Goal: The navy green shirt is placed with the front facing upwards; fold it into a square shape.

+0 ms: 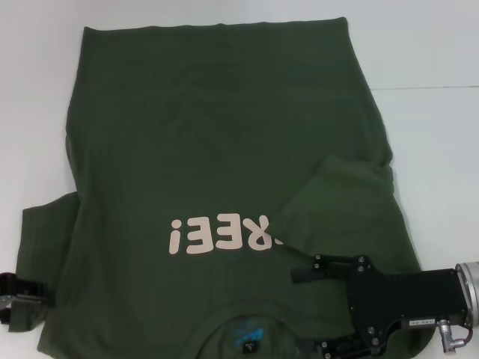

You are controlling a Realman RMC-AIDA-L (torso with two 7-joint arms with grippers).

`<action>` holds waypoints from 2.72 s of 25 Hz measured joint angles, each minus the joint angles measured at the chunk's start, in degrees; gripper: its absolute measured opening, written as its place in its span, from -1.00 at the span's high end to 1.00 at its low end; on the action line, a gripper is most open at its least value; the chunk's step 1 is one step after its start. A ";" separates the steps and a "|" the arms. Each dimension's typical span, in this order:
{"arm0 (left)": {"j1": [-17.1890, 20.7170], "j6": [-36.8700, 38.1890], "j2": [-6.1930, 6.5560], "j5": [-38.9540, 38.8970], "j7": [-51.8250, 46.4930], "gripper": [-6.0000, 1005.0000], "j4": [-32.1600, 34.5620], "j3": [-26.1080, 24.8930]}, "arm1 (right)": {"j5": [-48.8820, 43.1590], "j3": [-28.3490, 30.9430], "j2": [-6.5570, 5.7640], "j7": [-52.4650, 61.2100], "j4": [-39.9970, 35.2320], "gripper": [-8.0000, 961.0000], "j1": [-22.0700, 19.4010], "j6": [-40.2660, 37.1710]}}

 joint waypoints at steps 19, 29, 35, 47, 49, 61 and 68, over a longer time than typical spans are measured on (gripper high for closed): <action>0.02 -1.02 -0.18 0.04 1.19 0.42 0.12 2.37 | 0.59 0.00 0.00 0.09 0.00 -0.91 -0.19 -0.27; -0.07 -0.87 -0.18 0.00 2.01 0.96 0.41 2.41 | 0.63 0.00 0.06 0.09 0.00 -0.91 -0.02 -0.14; 0.87 -2.34 -0.93 2.95 2.25 0.99 5.43 5.13 | 0.71 0.00 0.09 0.09 0.00 -0.91 -0.01 -0.03; 2.10 -9.30 -0.33 4.74 1.95 0.99 8.27 4.50 | 0.99 0.09 0.09 0.09 0.28 -0.91 -0.01 0.66; 2.16 -10.59 -0.33 4.75 1.94 0.99 9.15 4.22 | 1.19 0.09 0.09 0.13 0.30 -0.91 -0.01 0.79; 2.14 -15.98 0.04 4.79 1.24 0.99 11.68 3.85 | 1.52 0.23 0.15 0.26 1.18 -0.91 -0.11 1.33; 2.14 -15.59 -0.34 4.77 1.18 0.99 13.86 3.95 | 1.59 0.63 0.18 0.26 1.59 -0.92 -0.04 1.35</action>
